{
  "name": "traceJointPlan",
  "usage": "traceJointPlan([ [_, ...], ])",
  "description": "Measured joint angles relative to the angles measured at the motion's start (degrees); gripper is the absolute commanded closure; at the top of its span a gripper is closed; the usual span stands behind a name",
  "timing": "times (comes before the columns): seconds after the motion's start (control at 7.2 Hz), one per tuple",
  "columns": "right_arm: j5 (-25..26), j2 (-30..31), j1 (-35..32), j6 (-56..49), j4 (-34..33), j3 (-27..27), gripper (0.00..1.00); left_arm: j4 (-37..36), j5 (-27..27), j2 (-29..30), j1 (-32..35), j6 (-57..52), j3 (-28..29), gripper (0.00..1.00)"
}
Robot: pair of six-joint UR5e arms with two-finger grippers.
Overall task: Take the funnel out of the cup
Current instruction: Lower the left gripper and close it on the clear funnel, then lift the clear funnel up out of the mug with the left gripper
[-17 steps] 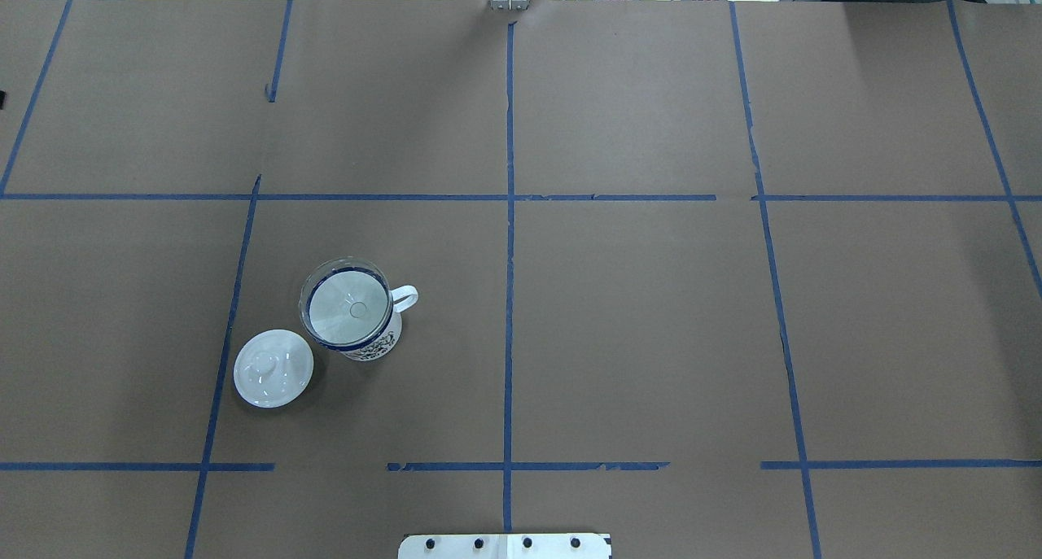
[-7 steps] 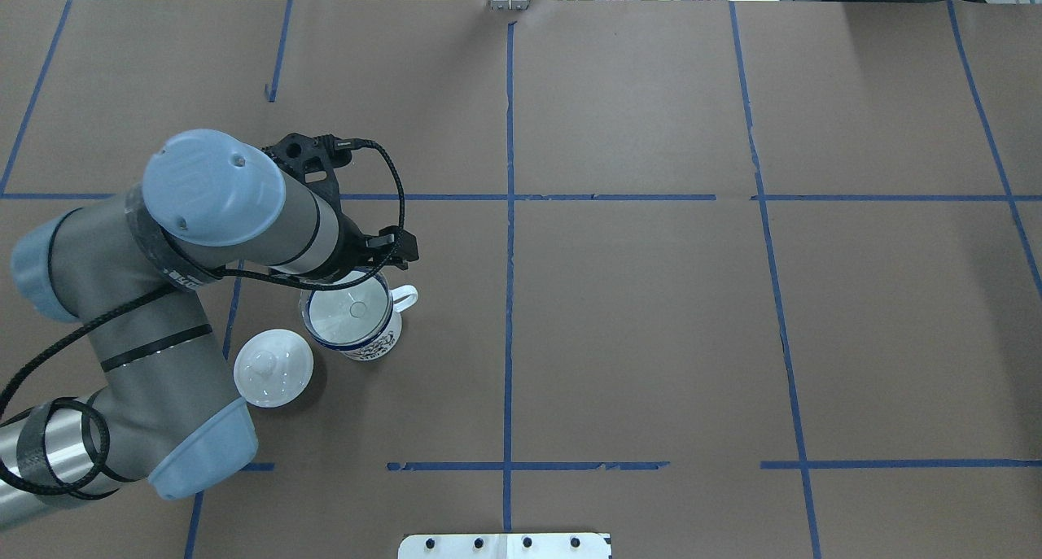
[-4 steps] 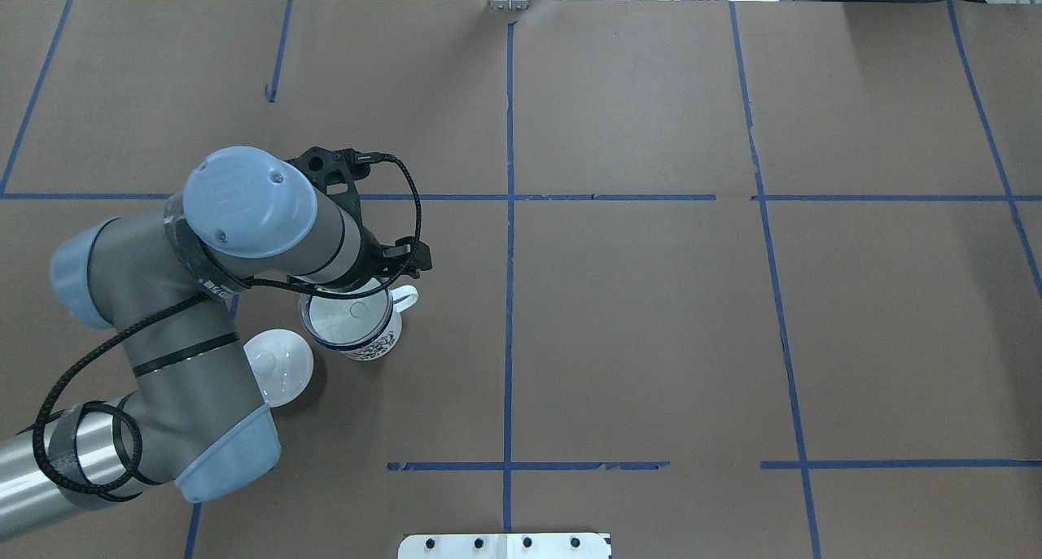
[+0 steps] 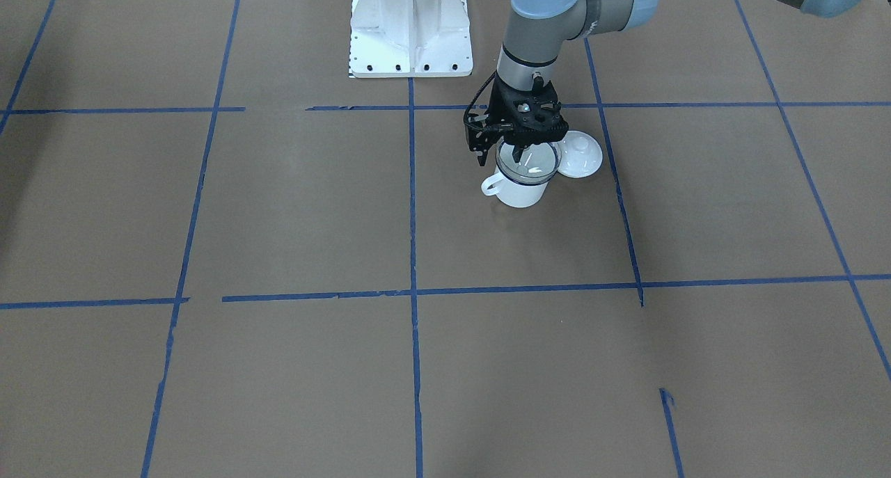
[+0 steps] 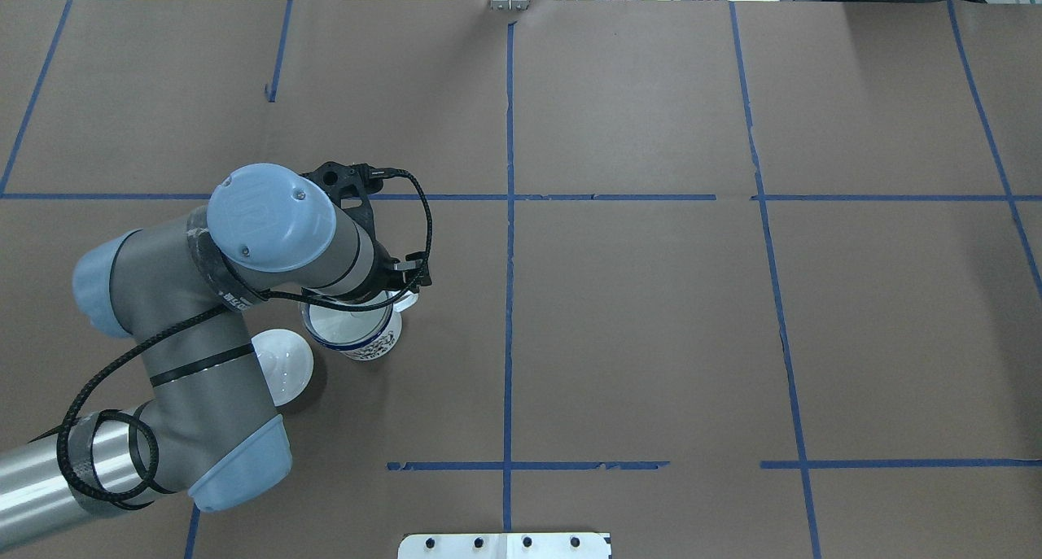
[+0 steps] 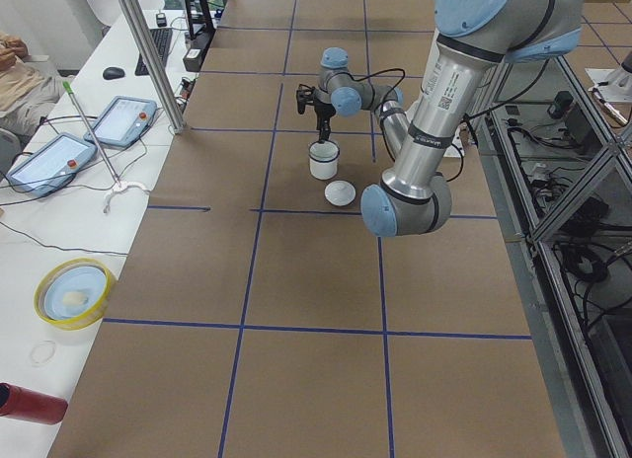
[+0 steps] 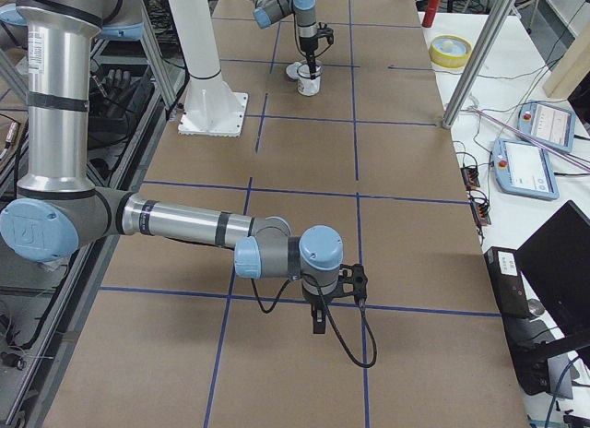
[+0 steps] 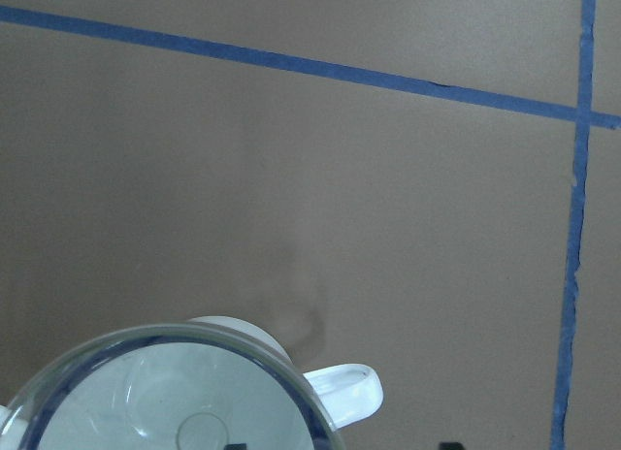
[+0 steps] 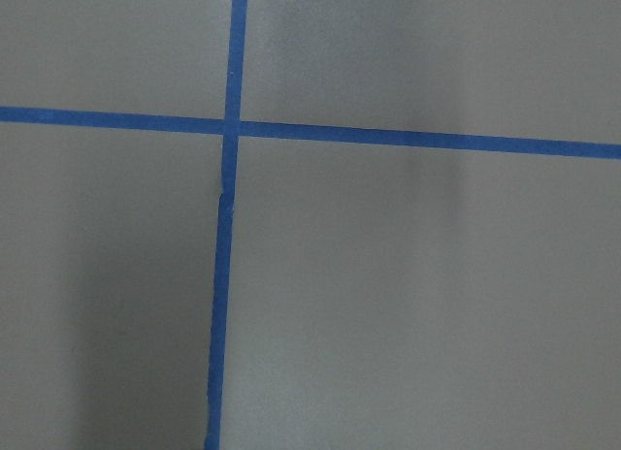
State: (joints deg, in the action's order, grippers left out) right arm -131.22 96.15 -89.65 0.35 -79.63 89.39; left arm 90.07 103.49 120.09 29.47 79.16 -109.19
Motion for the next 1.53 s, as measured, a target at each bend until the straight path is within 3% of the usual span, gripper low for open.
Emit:
traceJointPlan([
  [0.56,0.0,0.0,0.0,0.0,0.0,0.0,0.0,-2.6,0.1,-0.1,0.2,-0.1,-2.7,1.0],
  [0.97,0.0,0.0,0.0,0.0,0.0,0.0,0.0,-14.7,0.5,1.5,4.4,1.6,-14.0,1.0],
  [1.11,0.0,0.0,0.0,0.0,0.0,0.0,0.0,-13.6,0.1,1.9,6.5,6.8,-15.5,1.0],
  [1.25,0.0,0.0,0.0,0.0,0.0,0.0,0.0,-7.3,-3.1,1.8,7.8,15.9,-14.6,1.0],
  [1.53,0.0,0.0,0.0,0.0,0.0,0.0,0.0,11.1,-15.5,1.3,9.1,34.7,-5.6,1.0],
])
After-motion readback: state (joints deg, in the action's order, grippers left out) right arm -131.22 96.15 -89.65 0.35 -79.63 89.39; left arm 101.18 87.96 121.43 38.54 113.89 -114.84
